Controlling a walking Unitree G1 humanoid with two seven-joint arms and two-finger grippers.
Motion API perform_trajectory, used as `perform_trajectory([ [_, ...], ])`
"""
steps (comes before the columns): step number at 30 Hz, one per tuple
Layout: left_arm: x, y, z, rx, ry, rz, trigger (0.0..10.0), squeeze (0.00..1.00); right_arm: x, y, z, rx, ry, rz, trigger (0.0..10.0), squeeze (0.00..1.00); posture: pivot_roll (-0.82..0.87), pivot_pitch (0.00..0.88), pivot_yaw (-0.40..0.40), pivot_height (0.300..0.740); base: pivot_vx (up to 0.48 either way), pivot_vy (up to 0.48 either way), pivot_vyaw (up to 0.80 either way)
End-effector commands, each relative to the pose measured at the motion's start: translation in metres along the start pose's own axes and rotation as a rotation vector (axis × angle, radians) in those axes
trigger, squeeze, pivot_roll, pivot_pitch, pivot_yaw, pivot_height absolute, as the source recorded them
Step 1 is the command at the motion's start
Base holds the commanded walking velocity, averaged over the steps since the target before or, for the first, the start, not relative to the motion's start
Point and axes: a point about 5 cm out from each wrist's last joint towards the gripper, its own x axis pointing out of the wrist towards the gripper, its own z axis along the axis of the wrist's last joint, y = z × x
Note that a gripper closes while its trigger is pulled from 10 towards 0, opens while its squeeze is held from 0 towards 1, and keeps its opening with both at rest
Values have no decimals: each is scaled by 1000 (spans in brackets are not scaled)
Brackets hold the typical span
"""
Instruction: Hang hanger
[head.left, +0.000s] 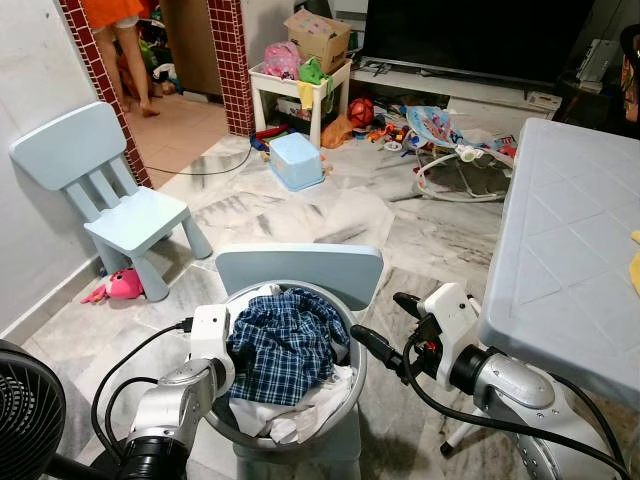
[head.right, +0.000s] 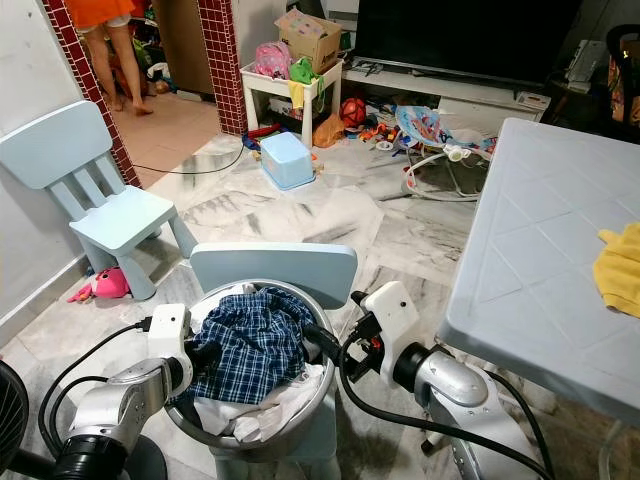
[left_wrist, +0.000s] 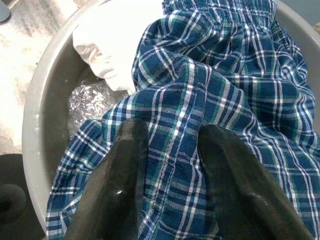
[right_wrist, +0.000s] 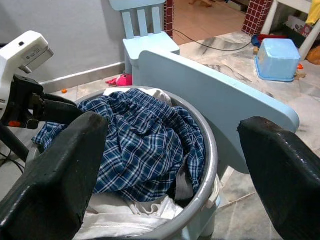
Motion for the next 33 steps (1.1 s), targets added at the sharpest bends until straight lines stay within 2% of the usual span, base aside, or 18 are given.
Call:
perform_trajectory([
  [1, -2, 1, 4, 16, -14, -1, 0, 0, 0, 0, 3, -9, -4, -2, 10000, 0, -154, 0, -6, 740, 0, 0, 0],
  [5, -3, -2, 3, 38, -15, -21, 0, 0, 1, 2, 3, -15, -2, 3, 10000, 0, -154, 0, -6, 740, 0, 0, 0],
  [8, -5, -6, 4, 95, -24, -46, 0, 0, 1, 3, 2, -19, -1, 5, 10000, 0, -151, 0, -3, 740, 0, 0, 0],
  [14, -18, -18, -1, 95, -16, -118, 0, 0, 2, 2, 2, -25, -3, -5, 10000, 0, -143, 0, -3, 740, 0, 0, 0],
  [20, -27, -19, -8, 86, -8, -130, 0, 0, 3, 1, 3, -28, -5, -5, 10000, 0, -133, 0, -10, 740, 0, 0, 0],
  [22, -40, -28, -3, 127, -32, -182, 0, 0, 4, 0, 3, -36, -4, 0, 10000, 0, -133, 0, -11, 740, 0, 0, 0],
  [24, -40, -28, -3, 127, -32, -182, 0, 0, 4, 0, 3, -36, -4, 0, 10000, 0, -133, 0, -11, 740, 0, 0, 0],
  [25, -51, -36, -3, 161, -32, -235, 0, 0, 4, -2, 4, -40, -4, -1, 10000, 0, -125, 0, -10, 740, 0, 0, 0],
  [28, -57, -39, -3, 181, -30, -258, 0, 0, 4, -3, 4, -41, -4, -3, 10000, 0, -125, 0, -10, 740, 0, 0, 0],
  [30, -70, -44, -6, 215, -15, -319, 0, 0, 4, -5, 4, -45, -4, -7, 10000, 0, -118, 0, -11, 740, 0, 0, 0],
  [33, -76, -47, -9, 223, 13, -378, 0, 0, 6, -5, 4, -47, -6, -3, 10000, 0, -112, 0, -16, 740, 0, 0, 0],
])
